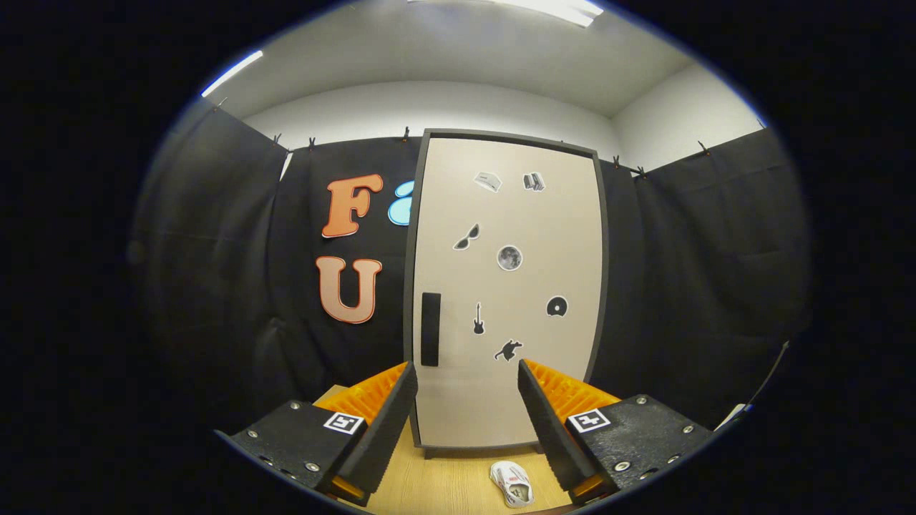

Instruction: Open the shoe cabinet door, grab the shoes and put them into the shoe cabinet, then close the shoe cabinet door.

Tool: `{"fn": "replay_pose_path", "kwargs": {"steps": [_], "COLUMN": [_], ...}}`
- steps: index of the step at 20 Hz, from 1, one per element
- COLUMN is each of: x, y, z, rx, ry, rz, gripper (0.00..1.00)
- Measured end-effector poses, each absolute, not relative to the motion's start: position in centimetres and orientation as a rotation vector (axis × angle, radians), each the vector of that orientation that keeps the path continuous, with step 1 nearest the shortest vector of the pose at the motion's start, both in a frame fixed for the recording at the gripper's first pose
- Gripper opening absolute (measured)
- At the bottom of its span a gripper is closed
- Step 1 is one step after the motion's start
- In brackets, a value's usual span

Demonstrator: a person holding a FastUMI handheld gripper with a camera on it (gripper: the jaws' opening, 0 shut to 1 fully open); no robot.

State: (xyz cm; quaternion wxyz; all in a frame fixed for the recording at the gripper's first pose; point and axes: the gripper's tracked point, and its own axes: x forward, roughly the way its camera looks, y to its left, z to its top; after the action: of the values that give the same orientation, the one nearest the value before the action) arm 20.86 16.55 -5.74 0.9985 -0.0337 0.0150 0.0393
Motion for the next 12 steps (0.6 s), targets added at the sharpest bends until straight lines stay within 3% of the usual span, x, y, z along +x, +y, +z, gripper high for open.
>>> {"fn": "replay_pose_path", "kwargs": {"steps": [12], "x": [34.5], "y": [21.6], "z": [-10.2], "rx": [0.007], "ry": [0.052], "rz": [0.274], "gripper": [0.87]}}
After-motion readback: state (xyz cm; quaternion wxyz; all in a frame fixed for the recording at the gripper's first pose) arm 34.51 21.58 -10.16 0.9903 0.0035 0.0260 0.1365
